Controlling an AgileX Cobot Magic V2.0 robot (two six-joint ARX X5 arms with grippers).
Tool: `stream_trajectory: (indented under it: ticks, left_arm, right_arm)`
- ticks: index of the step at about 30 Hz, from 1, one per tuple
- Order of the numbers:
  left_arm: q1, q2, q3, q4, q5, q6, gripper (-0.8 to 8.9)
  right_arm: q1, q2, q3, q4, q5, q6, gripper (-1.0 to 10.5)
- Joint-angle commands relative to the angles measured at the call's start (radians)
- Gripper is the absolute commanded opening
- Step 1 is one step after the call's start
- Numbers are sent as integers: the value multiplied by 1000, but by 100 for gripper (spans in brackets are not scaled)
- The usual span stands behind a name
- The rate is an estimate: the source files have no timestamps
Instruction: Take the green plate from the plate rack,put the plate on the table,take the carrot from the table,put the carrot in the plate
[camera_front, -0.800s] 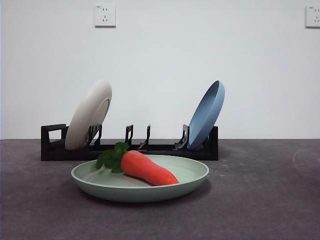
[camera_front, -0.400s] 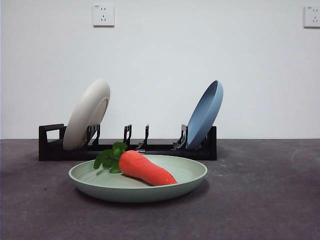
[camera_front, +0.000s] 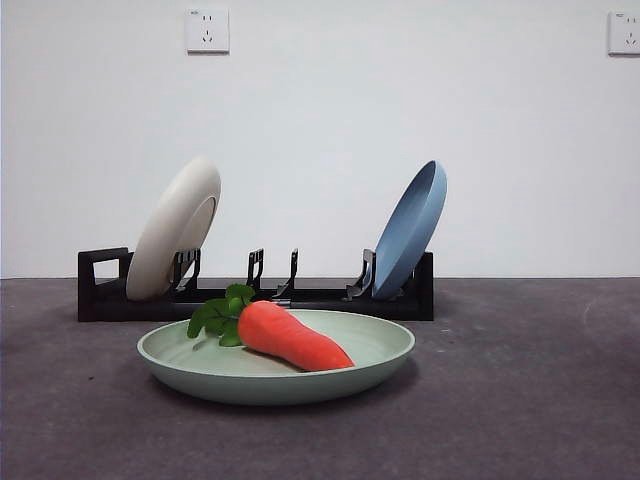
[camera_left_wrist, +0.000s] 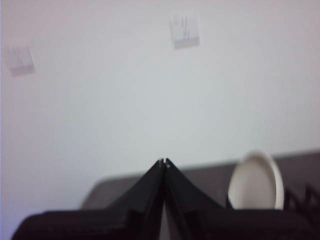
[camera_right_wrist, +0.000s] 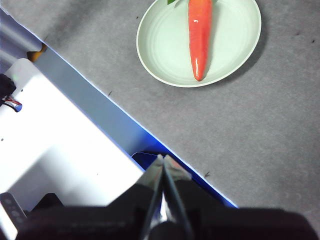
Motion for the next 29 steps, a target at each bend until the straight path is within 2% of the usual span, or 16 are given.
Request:
stream_trajectory:
  ticks: [1,8,14,19,29]
  left_arm:
    - [14,-57,-120,25,-1,-4,-3]
    - [21,-158,-381,129,-2,-69,-3]
    - [21,-232,-539,183,-2,-114,-3]
    - [21,-262,-599,182,-2,-132,-3]
    - [21,-277,-606,16,3,-142,-3]
  right_arm:
    - [2,-2,-2,2,3,-3,1]
    - [2,-2,-2,2,3,-3,1]
    - [2,-2,-2,2,3,-3,1]
    - [2,-2,-2,2,3,-3,1]
    - [2,-2,-2,2,3,-3,1]
